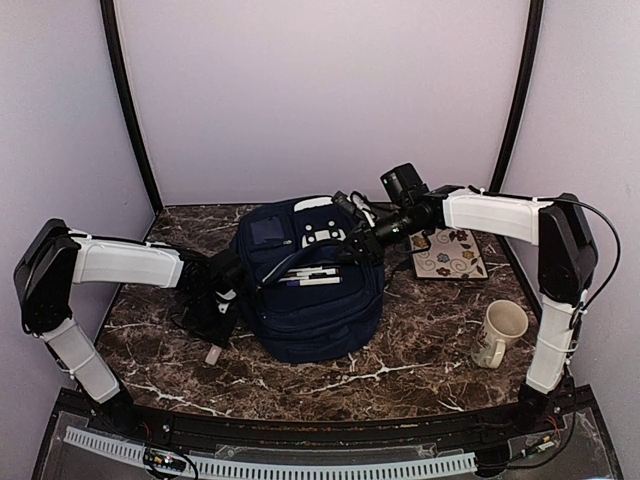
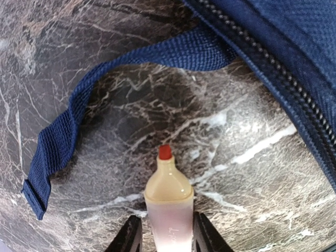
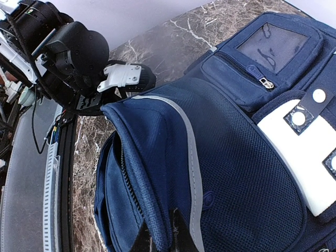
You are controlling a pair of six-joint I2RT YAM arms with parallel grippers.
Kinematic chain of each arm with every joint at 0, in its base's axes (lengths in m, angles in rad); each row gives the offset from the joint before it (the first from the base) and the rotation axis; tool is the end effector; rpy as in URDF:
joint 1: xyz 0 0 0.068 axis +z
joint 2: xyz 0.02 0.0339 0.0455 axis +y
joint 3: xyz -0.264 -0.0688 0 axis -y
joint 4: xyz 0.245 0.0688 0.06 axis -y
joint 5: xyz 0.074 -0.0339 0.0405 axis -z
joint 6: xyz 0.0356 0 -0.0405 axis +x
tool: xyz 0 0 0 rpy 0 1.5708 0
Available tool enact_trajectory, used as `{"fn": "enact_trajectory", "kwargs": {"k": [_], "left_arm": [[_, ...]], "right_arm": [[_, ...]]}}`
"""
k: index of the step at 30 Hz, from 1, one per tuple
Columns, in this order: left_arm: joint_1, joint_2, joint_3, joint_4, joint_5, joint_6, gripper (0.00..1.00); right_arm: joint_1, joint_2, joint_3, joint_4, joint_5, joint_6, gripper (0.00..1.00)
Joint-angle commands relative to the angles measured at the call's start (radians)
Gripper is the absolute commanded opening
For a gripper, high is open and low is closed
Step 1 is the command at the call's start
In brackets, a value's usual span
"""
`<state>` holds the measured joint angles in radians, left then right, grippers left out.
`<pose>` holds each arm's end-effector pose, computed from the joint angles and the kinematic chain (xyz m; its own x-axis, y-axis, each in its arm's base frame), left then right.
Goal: Pack the student bag
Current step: Pick up the pencil case at the center of the board.
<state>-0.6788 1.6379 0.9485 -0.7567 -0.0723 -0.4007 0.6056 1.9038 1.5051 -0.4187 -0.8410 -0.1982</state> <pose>0.2184 -0.1729 0.1587 -0.9526 0.2686 -0.1425 0.2689 0.9630 0.0175 0.3320 0.2622 0.2519 -0.4306 -0.4579 -0.7778 -0.9012 0.1711 0.3983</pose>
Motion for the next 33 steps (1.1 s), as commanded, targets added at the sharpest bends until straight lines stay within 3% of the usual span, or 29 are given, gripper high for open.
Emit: {"fn": "enact_trajectory", "kwargs": {"k": [1,16,24,28,33], "left_arm": [[0.002,0.003,0.002,-0.029,0.0,-0.017,0.34],[-0.012,-0.086,0.071,-0.128,0.02,-0.025,0.11],[-0.154,-0.202,0.207,-0.092,0.039,0.012,0.1],[-0.295,-0.149,0.373,-0.06,-0.04,0.086,0.08],[-0.375,-0.028,0.531,-0.023,-0.145,0.234,0.07]], "right_arm": [[0.002,0.007,0.019,0.032,-0.07,0.02,0.0],[0.002,0.004,0.02,0.034,-0.073,0.02,0.0],[0.002,0.014,0.022,0.037,-0.084,0.028,0.0],[0.003,0.016,0.024,0.04,-0.086,0.035,0.0],[0.002,0.01,0.025,0.041,-0.087,0.039,0.0]]}}
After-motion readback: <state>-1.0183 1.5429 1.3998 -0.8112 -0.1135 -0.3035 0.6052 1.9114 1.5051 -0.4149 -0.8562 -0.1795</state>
